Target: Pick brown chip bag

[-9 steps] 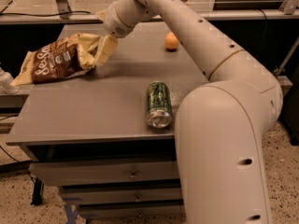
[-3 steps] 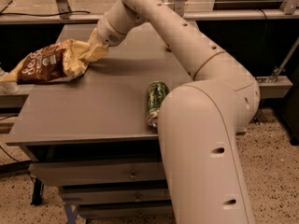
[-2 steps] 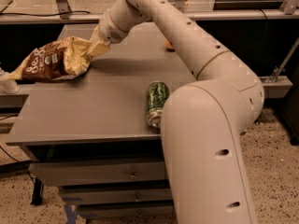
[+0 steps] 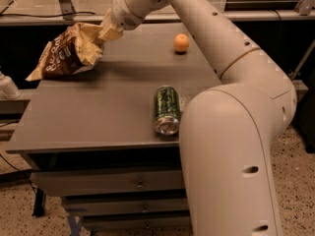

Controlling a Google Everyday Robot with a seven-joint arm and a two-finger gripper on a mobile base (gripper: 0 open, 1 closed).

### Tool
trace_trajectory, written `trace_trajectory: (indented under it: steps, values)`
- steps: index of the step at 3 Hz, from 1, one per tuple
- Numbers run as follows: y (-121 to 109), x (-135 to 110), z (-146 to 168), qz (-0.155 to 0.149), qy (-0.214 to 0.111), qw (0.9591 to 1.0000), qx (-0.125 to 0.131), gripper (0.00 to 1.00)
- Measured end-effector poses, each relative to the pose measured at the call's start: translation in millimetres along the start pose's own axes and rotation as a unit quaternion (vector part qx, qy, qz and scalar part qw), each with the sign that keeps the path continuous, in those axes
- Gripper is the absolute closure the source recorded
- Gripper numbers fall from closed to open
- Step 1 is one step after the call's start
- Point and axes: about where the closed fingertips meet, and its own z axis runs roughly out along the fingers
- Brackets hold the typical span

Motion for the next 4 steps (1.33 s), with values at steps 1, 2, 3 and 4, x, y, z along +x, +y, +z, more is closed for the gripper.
trace_trajectory:
  steps: [1, 2, 3, 4]
  values:
    - [-21, -19, -46, -0.040, 0.007, 0.9984, 0.039, 1.00]
    - [-40, -37, -93, -0.080, 0.014, 0.9938, 0.076, 1.00]
    - [-55, -54, -133, -0.114, 0.020, 0.9874, 0.108, 1.00]
    - [-64, -71, -162, -0.142, 0.026, 0.9810, 0.129, 1.00]
